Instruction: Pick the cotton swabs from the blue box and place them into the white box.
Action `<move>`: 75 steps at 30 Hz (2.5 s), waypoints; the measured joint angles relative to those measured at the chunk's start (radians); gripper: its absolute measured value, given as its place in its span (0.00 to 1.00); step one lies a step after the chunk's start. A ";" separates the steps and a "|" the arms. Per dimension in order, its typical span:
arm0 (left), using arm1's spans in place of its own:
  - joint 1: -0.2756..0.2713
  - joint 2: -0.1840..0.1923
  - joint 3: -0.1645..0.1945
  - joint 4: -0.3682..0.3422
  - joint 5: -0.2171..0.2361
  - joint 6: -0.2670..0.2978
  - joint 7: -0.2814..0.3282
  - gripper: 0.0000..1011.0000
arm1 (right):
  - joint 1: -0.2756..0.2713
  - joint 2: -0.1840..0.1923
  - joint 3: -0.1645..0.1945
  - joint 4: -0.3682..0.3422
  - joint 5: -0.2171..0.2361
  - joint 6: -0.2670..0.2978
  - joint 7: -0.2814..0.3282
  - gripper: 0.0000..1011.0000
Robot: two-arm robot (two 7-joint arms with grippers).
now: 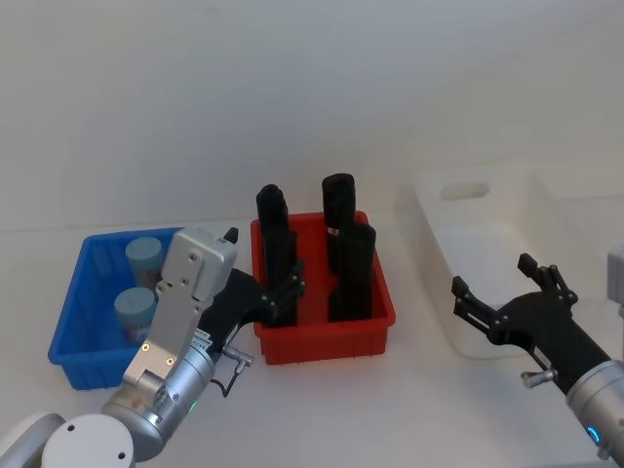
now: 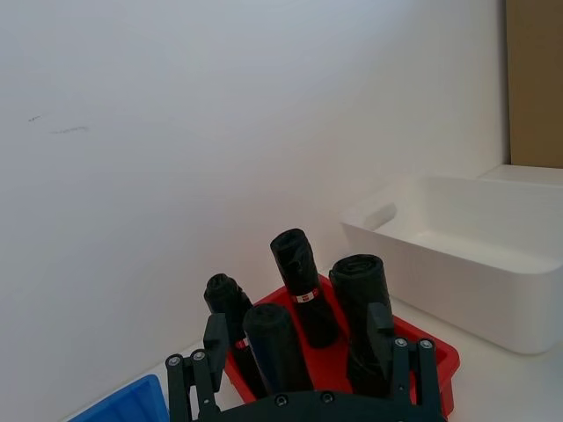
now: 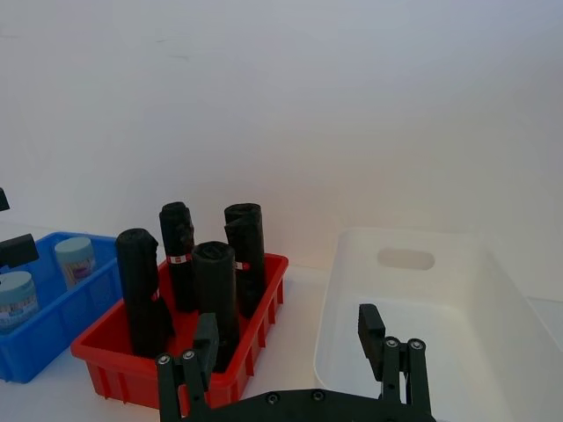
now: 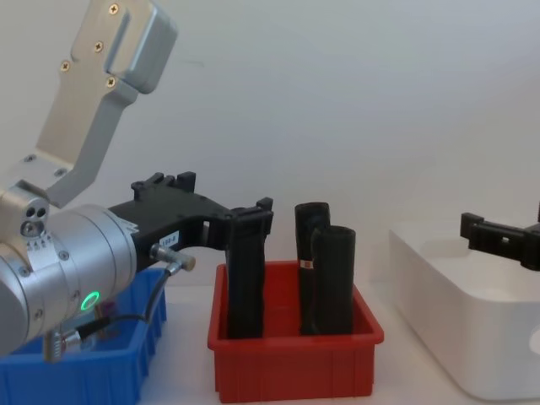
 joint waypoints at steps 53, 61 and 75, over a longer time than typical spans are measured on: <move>-0.108 0.026 -0.132 0.233 -0.226 0.063 -0.116 0.99 | 0.000 0.000 0.000 0.000 0.000 0.000 0.000 0.99; -0.121 0.033 -0.155 0.283 -0.250 0.092 -0.116 0.99 | 0.000 0.000 0.000 0.000 0.000 0.000 0.000 0.99; -0.135 0.042 -0.175 0.338 -0.255 0.129 -0.126 0.99 | 0.000 0.000 0.000 0.000 0.000 0.000 0.000 0.99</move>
